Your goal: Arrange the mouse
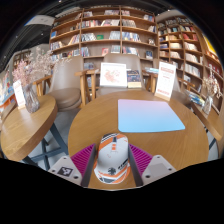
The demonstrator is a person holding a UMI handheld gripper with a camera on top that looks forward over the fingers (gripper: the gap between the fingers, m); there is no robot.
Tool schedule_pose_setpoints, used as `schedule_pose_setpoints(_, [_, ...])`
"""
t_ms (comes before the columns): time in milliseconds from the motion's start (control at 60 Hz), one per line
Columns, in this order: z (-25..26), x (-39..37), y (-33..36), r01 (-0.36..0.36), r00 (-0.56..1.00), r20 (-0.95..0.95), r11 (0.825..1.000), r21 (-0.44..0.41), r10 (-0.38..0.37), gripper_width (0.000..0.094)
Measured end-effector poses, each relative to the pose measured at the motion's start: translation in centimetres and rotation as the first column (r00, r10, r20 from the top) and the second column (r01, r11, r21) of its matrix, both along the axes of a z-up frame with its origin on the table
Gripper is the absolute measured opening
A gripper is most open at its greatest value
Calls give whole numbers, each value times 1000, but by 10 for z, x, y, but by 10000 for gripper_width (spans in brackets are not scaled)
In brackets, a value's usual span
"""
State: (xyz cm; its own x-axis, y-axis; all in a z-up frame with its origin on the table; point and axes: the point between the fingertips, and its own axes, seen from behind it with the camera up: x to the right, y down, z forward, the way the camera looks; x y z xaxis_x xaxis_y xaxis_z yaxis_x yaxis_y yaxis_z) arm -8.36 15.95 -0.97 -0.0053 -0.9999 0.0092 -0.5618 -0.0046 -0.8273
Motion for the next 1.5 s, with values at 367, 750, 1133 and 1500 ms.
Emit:
schedule_pose_setpoints(367, [31,8,-11,-36,999,-17,998,43,37,425])
schedule_pose_setpoints(750, [106,134,-136,80,991,109,996,-27,-77,423])
schedule_pose_setpoints(1133, [0,170,-160,69,997,-34,997,24,-68,422])
schedule_pose_setpoints(1500, [35,156,-165,87,996,22,996,-30,-86,833])
